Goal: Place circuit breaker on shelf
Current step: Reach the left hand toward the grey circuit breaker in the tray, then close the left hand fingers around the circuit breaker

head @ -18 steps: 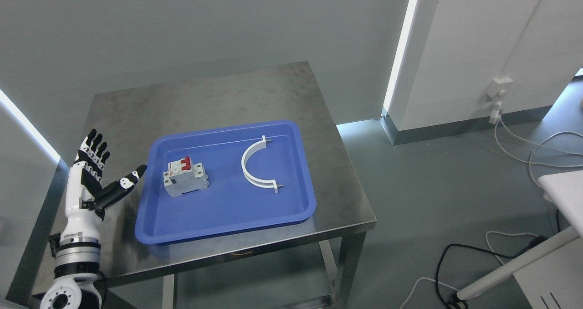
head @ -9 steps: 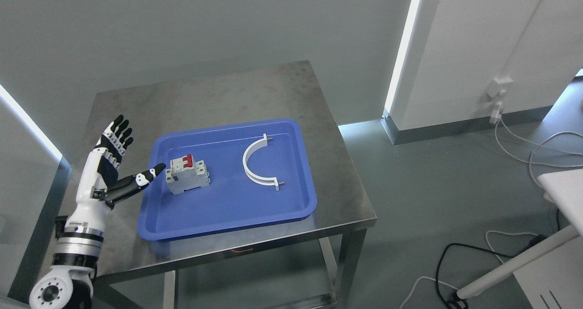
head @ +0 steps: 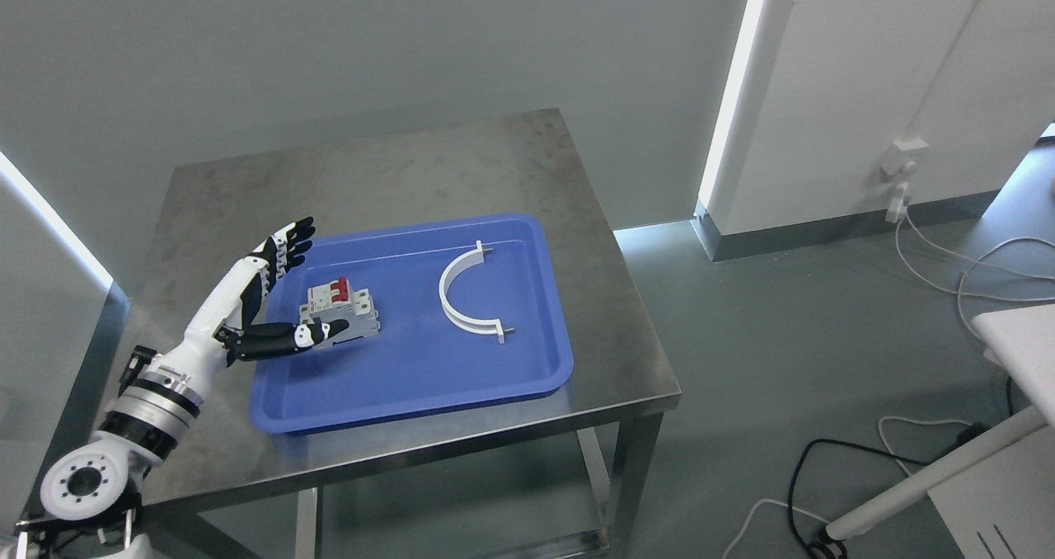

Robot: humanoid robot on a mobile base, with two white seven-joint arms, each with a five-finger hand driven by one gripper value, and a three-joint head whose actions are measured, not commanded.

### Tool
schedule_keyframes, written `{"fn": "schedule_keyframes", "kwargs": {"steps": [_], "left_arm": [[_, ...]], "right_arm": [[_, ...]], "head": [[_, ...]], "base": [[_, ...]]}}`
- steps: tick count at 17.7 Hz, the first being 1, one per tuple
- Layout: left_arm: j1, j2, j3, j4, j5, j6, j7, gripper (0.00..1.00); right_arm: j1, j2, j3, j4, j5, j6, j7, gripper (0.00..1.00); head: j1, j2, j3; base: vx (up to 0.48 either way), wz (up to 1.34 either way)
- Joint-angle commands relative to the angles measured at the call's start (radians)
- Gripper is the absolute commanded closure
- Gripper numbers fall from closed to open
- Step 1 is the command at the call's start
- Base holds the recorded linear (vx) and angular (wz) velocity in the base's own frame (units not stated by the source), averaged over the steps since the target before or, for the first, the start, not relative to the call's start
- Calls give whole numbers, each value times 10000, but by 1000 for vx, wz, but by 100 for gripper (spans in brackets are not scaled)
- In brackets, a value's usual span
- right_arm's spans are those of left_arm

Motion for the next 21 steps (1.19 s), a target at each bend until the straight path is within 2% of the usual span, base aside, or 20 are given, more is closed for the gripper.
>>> {"fn": "schedule_keyframes", "kwargs": {"steps": [1, 4, 7, 17, 19, 21], "left_arm": [[-200, 1095, -729, 32, -1245, 93, -824, 7], [-415, 1080, -729, 185, -2195, 185, -916, 7], [-598, 1004, -714, 506, -2702, 201, -931, 14], [-661, 850, -545, 615, -2795, -181, -1039, 57], [-645, 729, -317, 615, -2795, -732, -1039, 76], [-630, 468, -117, 691, -2795, -1163, -1039, 85]], "right_arm": [[0, -175, 199, 0, 0, 649, -1, 0], [0, -175, 199, 0, 0, 649, -1, 0], [0, -175, 199, 0, 0, 649, -1, 0], [0, -175, 199, 0, 0, 649, -1, 0], [0, -175, 199, 0, 0, 649, -1, 0], [0, -175, 199, 0, 0, 649, -1, 0]], "head": [[0, 0, 0], [0, 0, 0], [0, 0, 0], [0, 0, 0], [0, 0, 0], [0, 0, 0]], "base": [[0, 0], [0, 0], [0, 0], [0, 0], [0, 0], [0, 0]]}}
